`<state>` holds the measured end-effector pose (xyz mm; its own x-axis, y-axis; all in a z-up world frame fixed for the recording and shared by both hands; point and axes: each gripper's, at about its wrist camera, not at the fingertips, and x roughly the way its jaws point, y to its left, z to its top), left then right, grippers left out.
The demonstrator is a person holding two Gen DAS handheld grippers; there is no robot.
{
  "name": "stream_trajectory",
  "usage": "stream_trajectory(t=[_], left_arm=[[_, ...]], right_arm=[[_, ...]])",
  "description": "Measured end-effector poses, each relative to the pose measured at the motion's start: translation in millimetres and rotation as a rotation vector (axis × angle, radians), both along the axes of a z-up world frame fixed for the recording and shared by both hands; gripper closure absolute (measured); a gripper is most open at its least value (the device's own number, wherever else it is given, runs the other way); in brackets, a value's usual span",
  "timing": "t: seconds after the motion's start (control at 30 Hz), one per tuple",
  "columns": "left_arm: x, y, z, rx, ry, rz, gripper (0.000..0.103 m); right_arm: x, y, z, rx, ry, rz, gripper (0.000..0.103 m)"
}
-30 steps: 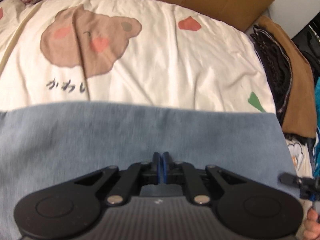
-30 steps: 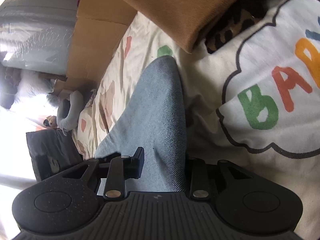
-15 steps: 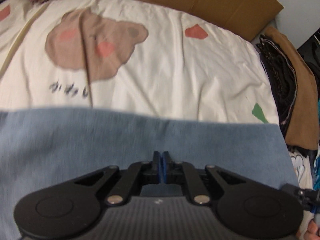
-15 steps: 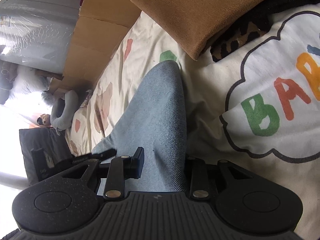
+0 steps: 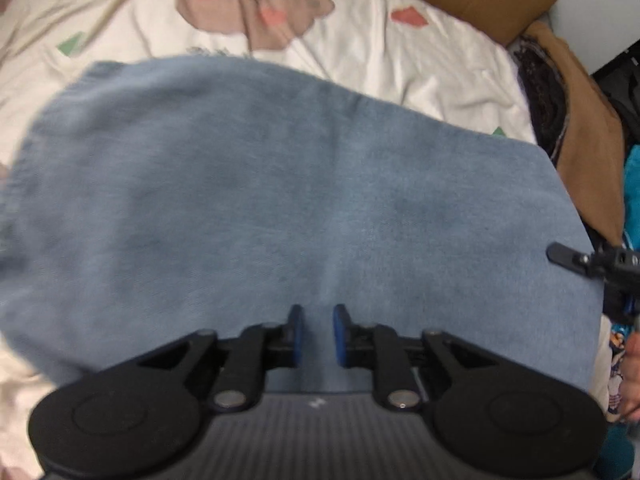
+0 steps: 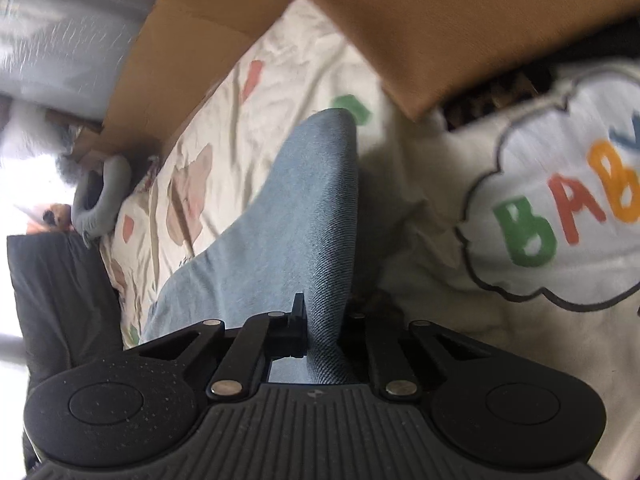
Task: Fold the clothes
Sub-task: 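Lower the held jeans onto the bed with the right gripper while the left gripper opens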
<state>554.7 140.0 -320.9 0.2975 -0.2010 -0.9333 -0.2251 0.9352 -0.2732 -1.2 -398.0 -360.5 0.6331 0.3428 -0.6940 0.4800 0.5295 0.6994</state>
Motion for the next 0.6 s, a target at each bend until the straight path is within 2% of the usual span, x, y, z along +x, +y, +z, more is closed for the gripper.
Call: stream_trajectory(t=[0.07,0.1,0.17,0.23,0.43,0.6], left_arm=[[-8.1,12.5,17.9,0.020,-0.020,0.018,0.061],[-11.3,19.0,26.2,0.029,-0.032,0.027,0.058],[-15.8,34.2,41.2,0.033,-0.066,0.040,0.044],[-18.4,50.0,54.2,0.041,-0.099,0.049,0.038],[-21.3,92.8,78.5,0.067,-0.178,0.105,0.027],[-33.8,111.6,76.5,0.078,-0.204,0.134,0.027]], right_arm=[[6.2,6.9,16.4,-0.021,0.005,0.022,0.097],[9.4,10.3,24.6,-0.031,0.008,0.034,0.097],[16.5,18.2,40.4,-0.055,0.008,0.060,0.097],[25.2,26.8,54.3,-0.093,0.017,0.093,0.097],[48.1,49.5,90.5,-0.158,0.100,0.137,0.097],[69.8,72.9,118.5,-0.216,0.151,0.205,0.097]])
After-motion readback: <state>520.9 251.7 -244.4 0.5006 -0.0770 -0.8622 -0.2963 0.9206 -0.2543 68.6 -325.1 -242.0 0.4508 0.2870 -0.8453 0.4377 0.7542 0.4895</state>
